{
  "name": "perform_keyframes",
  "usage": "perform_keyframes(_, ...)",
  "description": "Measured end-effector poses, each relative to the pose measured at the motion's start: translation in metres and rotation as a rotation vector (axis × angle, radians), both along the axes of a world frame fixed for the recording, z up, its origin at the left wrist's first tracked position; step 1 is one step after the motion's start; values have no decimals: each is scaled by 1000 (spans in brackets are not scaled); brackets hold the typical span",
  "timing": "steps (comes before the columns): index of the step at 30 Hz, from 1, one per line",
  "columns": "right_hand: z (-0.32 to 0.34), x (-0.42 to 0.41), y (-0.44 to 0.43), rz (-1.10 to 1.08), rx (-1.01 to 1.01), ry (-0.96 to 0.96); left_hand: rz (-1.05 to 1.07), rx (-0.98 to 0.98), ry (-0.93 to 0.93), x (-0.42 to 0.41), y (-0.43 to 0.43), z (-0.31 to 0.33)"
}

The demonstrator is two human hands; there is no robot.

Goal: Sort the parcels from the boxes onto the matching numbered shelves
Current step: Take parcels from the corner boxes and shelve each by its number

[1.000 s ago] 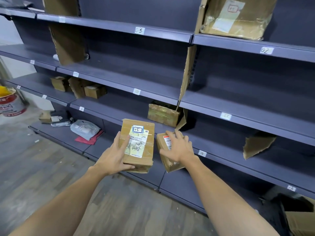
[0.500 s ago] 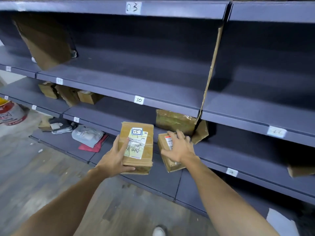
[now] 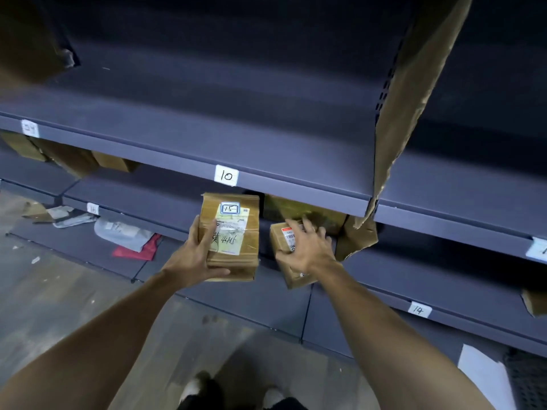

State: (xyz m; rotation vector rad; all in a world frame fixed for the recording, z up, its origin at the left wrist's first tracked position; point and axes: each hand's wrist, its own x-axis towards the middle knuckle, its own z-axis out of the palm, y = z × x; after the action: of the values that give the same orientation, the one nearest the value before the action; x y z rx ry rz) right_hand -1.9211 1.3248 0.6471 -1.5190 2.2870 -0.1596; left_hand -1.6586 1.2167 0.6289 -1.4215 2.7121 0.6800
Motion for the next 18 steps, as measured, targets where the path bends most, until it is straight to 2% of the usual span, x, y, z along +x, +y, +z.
perform_keyframes(6, -20, 10, -23, -74, -27, 17, -41, 21, 65, 4, -39, -22)
perform_keyframes(12, -45, 26, -41, -132, -28, 42, -58, 21, 54, 9, -73, -49)
perform_keyframes(18, -45, 29, -60, -194, -31, 46, -32, -160, 14, -13, -102, -44)
